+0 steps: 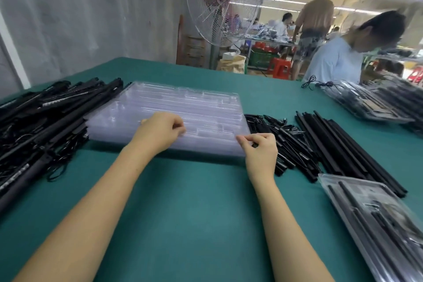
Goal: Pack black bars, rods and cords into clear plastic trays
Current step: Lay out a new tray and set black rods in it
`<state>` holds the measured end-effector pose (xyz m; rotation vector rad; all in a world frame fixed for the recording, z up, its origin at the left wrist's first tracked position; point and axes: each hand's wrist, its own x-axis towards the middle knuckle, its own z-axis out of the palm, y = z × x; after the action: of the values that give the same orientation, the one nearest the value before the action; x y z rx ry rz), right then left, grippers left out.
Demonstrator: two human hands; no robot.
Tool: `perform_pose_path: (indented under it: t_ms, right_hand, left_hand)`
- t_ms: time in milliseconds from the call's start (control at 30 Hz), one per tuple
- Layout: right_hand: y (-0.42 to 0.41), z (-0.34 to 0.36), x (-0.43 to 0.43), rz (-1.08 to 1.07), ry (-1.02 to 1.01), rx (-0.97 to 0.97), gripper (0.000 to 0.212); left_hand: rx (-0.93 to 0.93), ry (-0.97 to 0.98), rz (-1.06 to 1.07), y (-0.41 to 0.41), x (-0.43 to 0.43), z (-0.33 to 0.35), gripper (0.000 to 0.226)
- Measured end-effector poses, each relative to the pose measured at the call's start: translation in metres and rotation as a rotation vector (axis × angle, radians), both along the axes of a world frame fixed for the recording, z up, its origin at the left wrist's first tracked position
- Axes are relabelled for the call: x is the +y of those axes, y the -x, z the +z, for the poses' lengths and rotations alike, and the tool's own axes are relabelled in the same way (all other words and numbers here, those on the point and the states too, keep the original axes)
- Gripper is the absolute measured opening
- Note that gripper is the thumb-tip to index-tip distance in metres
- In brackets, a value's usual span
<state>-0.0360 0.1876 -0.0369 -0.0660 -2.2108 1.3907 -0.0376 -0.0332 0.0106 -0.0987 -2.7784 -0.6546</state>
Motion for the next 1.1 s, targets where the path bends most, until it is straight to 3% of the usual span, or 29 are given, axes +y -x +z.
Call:
perform_pose_path:
  t_ms: [200,500,567,667,800,867,1000,1100]
  right_hand:
    - [-0.001,0.000,-0.001,-0.029,0.009,0.014,0.011]
    - [0.003,0.002,0.018,0.132,-0.168,-0.001,0.008]
    - [0.002,0.001,0.019,0.156,-0.145,0.019,0.013]
    - [0.002,0.000,0.018,0.219,-0.057,0.025,0.039]
    - [0.000,-0.003,0.005,0.176,0.160,0.003,0.047]
    - [0.001,-0.004,0.006,0.126,0.264,-0.033,0.042]
    - [0.005,-0.001,0.007,0.067,0.247,0.002,0.004]
    - [0.008,-0.003,0.001,0.081,0.164,-0.010,0.013]
  left_hand:
    - [0.208,0.130,0.024,-0.001,0.004,-0.007,0.017]
    - [0.413,0.234,0.009,0.002,0.007,-0.016,0.014]
    - [0.407,0.196,0.023,0.003,0.008,-0.012,0.012]
    - [0.376,0.075,0.054,0.007,0.008,-0.003,0.013]
    - [0.310,0.054,0.004,0.006,0.008,-0.001,0.015]
    - [0.246,0.038,-0.057,0.005,0.005,0.000,0.017]
    - [0.101,0.077,-0.195,0.001,0.004,0.005,0.013]
    - [0.155,0.110,-0.165,-0.001,0.006,0.000,0.013]
